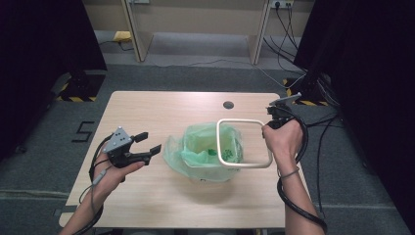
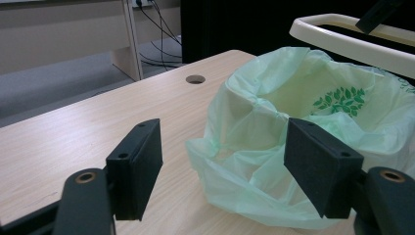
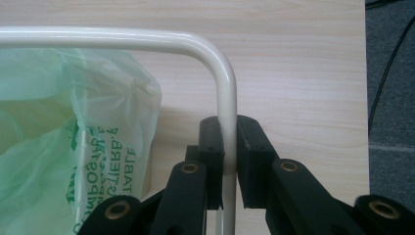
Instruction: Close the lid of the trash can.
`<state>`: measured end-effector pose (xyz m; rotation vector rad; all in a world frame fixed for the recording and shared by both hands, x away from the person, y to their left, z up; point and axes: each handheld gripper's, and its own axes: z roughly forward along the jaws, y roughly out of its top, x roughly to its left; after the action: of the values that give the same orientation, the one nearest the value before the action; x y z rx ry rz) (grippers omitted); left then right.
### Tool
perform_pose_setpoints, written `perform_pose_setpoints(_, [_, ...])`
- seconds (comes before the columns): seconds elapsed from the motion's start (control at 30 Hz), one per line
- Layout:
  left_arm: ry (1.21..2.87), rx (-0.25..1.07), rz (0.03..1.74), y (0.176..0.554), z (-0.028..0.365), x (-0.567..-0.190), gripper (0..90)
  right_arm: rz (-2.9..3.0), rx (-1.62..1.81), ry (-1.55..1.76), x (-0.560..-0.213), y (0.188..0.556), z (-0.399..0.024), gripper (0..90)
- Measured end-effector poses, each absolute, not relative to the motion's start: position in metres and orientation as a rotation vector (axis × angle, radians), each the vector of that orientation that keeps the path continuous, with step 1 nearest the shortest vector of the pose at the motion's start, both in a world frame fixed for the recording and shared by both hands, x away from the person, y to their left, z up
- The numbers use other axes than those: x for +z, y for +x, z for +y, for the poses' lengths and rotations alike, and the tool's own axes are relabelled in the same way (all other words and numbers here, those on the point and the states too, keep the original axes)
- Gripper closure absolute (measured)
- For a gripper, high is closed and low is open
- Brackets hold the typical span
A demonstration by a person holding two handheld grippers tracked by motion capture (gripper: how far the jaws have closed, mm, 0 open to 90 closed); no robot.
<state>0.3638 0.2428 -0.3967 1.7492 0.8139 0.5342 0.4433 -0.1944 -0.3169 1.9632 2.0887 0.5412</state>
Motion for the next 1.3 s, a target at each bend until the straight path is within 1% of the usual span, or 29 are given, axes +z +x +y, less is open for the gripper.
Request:
perform_pose_setpoints(0.5, [1.747,0.535,0.807,0.363,0.241,-0.395,29.4,2.101,0.566,1.957,-0.315,0.445,-0.183,82.0])
perform_pose_setpoints(1.3, [1.752,0.532,0.791,0.363,0.237,-0.393,29.4,2.156,0.588,1.918,-0.315,0.451,-0.149,82.0])
